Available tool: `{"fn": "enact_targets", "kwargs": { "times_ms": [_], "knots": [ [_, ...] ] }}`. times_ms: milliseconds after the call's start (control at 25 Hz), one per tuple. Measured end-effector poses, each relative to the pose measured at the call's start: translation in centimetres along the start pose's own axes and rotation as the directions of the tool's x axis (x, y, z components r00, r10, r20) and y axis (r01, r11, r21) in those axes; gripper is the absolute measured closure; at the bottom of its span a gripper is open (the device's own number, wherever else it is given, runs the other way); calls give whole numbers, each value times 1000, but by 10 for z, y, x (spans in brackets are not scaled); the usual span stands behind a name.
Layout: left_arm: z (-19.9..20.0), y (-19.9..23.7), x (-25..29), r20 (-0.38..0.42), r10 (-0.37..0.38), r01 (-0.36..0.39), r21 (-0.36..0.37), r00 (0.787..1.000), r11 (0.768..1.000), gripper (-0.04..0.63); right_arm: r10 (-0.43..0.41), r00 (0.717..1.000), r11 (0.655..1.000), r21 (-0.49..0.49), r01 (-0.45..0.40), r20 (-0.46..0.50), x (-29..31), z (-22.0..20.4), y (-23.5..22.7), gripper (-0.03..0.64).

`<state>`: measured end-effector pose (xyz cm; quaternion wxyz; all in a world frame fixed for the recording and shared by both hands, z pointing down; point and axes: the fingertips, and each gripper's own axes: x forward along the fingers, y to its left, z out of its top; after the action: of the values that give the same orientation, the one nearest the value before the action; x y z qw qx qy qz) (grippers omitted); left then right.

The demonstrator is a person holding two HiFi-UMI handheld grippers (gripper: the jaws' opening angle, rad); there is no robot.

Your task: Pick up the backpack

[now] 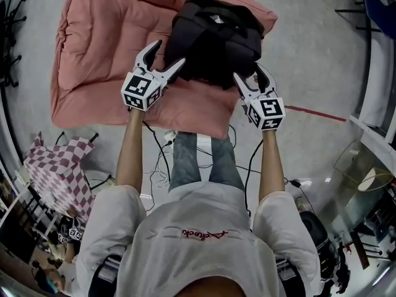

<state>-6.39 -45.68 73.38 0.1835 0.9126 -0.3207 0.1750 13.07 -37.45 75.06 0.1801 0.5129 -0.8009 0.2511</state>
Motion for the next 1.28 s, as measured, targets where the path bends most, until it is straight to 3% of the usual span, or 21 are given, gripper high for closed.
{"fn": "enact_targets", "kwargs": {
  "times_ms": [320, 640, 880, 1160, 1280],
  "knots": [
    [-6, -17, 32, -92, -152, 156, 31, 984, 987, 239, 35, 999, 999, -11, -35, 11, 6, 1, -4, 327],
    [-8, -22, 37, -93, -208, 212, 33, 974, 977, 241, 152, 988, 988, -23, -152, -6, 6, -3, 5, 328],
    [-6, -39, 34, -107, -315, 320, 29, 943, 947, 243, 253, 962, 956, -128, -265, -103, 15, -13, 20, 331],
    [-5, -61, 40, -137, -440, 448, 26, 887, 894, 309, 442, 885, 884, -96, -457, -143, 22, -9, 47, 374],
    [-5, -66, 48, -138, -450, 457, 27, 883, 889, 325, 490, 862, 860, -87, -502, -127, 34, -1, 61, 380]
  ]
}}
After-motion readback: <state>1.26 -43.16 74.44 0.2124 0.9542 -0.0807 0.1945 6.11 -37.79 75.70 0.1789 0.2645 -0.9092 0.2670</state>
